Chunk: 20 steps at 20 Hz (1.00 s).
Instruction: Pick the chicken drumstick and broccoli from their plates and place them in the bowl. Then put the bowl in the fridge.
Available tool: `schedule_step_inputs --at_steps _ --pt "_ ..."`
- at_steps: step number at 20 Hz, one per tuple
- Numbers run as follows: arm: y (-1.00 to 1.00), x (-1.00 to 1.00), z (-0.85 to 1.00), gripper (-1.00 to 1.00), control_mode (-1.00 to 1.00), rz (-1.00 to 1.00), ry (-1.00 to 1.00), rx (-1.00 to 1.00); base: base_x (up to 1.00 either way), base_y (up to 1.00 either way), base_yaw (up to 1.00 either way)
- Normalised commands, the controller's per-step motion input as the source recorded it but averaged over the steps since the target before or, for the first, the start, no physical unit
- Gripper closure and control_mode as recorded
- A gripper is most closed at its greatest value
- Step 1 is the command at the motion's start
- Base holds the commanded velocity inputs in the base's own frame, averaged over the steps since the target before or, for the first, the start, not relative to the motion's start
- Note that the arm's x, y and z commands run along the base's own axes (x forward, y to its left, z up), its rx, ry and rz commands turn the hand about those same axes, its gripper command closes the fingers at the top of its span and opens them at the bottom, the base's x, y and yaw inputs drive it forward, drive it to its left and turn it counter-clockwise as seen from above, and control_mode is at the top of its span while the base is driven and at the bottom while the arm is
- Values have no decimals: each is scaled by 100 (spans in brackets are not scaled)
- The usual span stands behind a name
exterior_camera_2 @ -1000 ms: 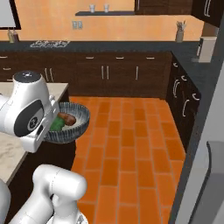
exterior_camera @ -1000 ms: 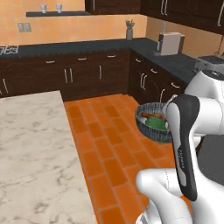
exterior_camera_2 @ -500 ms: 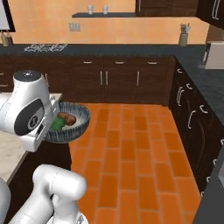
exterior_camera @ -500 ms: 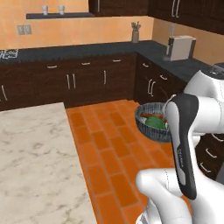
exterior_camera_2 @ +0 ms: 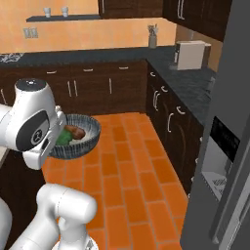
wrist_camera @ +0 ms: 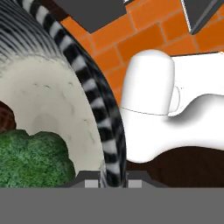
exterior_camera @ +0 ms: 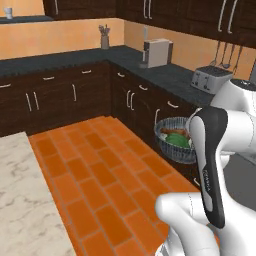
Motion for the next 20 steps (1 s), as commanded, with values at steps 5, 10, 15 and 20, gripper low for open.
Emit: schedule_step_inputs --at_steps 5,10,15,20 --pt "0 0 0 100 100 0 0 0 71 74 -74" --pt "0 0 0 100 100 0 0 0 99 61 -36" --pt "0 0 0 100 100 0 0 0 100 -85 37" --pt "0 0 0 100 100 0 0 0 96 83 -9"
